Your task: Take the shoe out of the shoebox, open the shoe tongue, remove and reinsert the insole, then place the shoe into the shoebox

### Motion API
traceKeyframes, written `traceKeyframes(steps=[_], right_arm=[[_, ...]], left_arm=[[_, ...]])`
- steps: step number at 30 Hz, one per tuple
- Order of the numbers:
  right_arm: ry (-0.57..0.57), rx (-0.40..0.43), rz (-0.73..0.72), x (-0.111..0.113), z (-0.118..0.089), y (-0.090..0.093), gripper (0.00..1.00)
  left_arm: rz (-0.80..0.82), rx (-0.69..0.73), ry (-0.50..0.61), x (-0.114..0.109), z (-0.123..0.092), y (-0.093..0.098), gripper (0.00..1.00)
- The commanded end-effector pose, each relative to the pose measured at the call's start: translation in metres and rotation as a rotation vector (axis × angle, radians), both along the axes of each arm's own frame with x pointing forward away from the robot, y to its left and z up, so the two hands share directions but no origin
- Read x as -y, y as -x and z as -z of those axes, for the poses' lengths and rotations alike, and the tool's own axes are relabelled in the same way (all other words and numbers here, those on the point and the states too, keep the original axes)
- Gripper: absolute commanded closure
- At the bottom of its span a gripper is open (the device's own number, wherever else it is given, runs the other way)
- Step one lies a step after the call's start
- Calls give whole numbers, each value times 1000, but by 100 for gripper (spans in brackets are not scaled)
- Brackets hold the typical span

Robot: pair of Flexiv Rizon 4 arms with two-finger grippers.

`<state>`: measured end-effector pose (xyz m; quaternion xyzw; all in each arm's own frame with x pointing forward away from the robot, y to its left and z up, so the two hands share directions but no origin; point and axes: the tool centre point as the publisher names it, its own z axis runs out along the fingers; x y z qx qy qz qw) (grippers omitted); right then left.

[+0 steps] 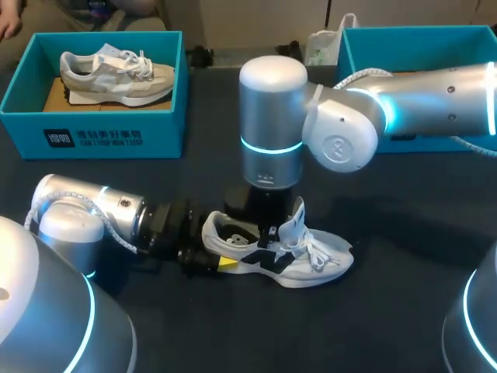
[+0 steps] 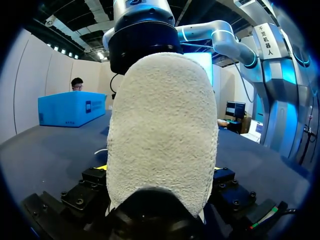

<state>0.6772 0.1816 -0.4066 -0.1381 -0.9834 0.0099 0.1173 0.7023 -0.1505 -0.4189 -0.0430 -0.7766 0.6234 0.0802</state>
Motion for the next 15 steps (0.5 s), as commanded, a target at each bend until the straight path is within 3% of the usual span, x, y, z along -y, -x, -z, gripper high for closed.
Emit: traceKeyframes(steps=[1,15], right_arm=[[-37,42,-8,2,-14,14,100],[-168,164,-30,11,-43,10,100]], left_arm=[[-4,0,-3,1,0,-2,100],[-4,0,-3,1,0,-2,100]])
